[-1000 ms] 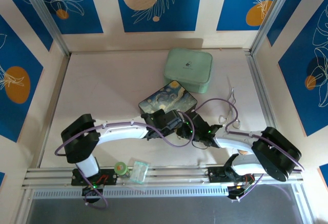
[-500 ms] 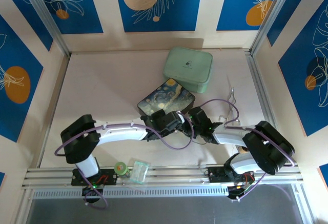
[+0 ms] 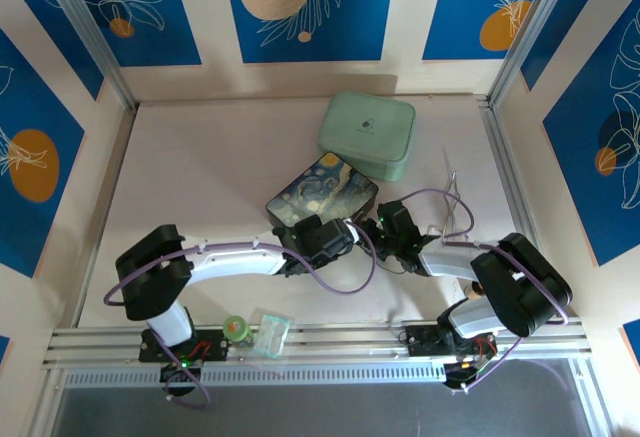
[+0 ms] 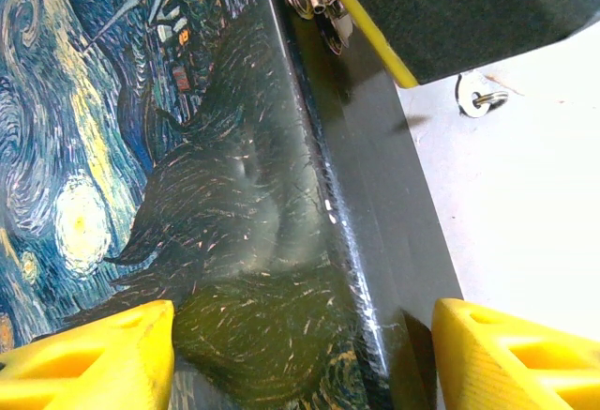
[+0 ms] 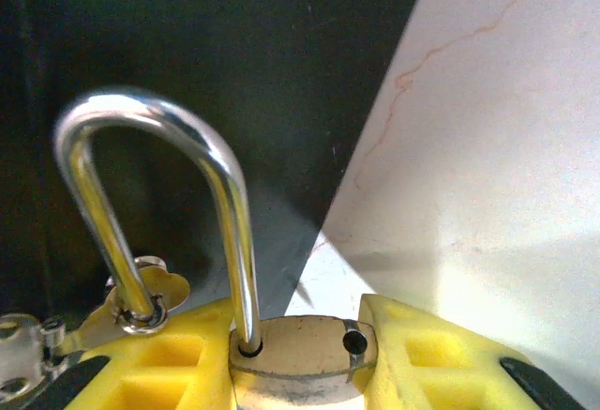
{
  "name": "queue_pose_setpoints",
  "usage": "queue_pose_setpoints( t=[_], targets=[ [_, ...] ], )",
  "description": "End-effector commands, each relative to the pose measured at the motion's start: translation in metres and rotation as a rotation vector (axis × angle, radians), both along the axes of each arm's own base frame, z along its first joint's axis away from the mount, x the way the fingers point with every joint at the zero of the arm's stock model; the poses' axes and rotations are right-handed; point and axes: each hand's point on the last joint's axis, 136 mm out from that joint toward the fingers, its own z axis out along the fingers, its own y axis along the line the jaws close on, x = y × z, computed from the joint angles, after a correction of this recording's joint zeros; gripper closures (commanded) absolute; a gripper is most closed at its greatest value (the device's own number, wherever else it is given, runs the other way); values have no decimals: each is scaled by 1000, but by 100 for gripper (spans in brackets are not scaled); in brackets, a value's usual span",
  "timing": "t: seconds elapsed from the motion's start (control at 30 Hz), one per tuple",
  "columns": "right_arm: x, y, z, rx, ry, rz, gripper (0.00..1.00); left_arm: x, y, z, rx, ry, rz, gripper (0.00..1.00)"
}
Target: Unlock a padlock with a key
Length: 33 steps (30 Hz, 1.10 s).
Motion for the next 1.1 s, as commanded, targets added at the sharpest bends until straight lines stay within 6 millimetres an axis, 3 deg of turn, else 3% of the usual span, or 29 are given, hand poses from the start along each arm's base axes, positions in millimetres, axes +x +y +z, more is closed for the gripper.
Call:
queue_pose_setpoints(
  t=[0.0, 0.63, 1.07],
  targets=[
    [7, -21, -12, -54, 4, -78, 69, -26, 44, -34, 223, 108, -17, 33],
    [1, -26, -22, 5, 143, 9, 70, -26, 49, -20, 196, 101, -5, 35],
    [17, -35, -5, 67, 74, -95, 71, -27, 43, -24, 188, 119, -3, 36]
  ],
)
